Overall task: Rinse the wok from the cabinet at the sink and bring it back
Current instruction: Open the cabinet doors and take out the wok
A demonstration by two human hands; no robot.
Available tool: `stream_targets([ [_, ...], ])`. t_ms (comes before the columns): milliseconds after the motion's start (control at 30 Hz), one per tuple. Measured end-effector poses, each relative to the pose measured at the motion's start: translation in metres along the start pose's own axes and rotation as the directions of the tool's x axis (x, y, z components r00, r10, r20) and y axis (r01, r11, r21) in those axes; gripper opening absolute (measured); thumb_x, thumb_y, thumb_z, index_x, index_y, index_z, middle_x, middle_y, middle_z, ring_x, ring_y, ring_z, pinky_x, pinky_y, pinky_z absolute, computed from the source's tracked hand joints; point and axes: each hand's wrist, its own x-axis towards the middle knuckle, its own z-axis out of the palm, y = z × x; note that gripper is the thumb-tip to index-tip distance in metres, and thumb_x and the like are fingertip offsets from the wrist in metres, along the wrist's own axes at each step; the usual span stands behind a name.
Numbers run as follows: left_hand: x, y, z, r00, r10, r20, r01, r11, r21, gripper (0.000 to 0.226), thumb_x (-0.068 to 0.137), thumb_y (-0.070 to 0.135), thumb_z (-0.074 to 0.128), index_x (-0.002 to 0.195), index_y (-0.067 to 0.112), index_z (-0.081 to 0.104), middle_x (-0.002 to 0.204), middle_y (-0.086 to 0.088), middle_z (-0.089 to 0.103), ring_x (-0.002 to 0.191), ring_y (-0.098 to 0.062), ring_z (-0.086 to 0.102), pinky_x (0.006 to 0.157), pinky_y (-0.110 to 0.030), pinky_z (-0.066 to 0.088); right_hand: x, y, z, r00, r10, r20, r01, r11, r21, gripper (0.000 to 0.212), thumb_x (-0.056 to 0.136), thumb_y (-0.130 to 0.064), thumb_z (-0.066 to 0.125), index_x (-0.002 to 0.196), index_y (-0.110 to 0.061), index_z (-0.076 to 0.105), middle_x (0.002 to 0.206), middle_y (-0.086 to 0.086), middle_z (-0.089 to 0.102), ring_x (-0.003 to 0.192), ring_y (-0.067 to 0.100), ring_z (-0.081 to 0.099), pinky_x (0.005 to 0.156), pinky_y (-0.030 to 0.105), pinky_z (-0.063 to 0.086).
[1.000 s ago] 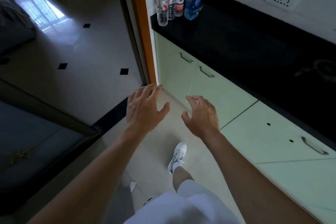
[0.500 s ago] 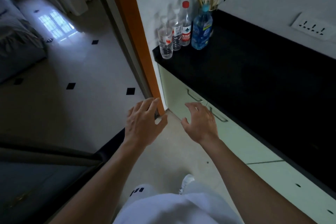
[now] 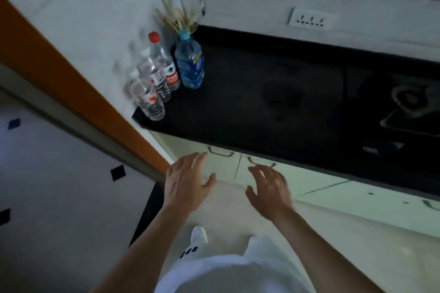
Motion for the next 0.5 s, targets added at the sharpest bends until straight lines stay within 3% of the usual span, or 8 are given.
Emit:
stream_targets([
  [233,0.048,-0.033,0.018,0.945,0.251,0.211,-0.282,0.951,0.128,0.070,0.088,0.066,0.029,0.146,0.028,0.039,0.149,0.004,0.046,0.137,-0.018,0.042,0.111,-0.039,0.037,-0.015,-0.013,0.020,0.973,0.229,-0.006,-0.229,0.973,-0.021,0.050,0.072,-0.029,0.079,0.119,-0.017,0.069,0.116,0.008,0.072,0.104,0.030,0.070,0.092,0.046,0.056],
  [500,0.064,-0.041,0.068,0.885,0.339,0.319,-0.388,0.916,0.101,0.074,0.087,0.070,0.024,0.146,0.028,0.039,0.151,0.000,0.044,0.137,-0.021,0.042,0.111,-0.043,0.037,0.005,-0.008,0.053,0.958,0.285,-0.015,-0.285,0.959,0.003,0.054,0.082,-0.033,0.070,0.132,-0.016,0.062,0.133,0.008,0.065,0.122,0.030,0.061,0.106,0.048,0.047],
])
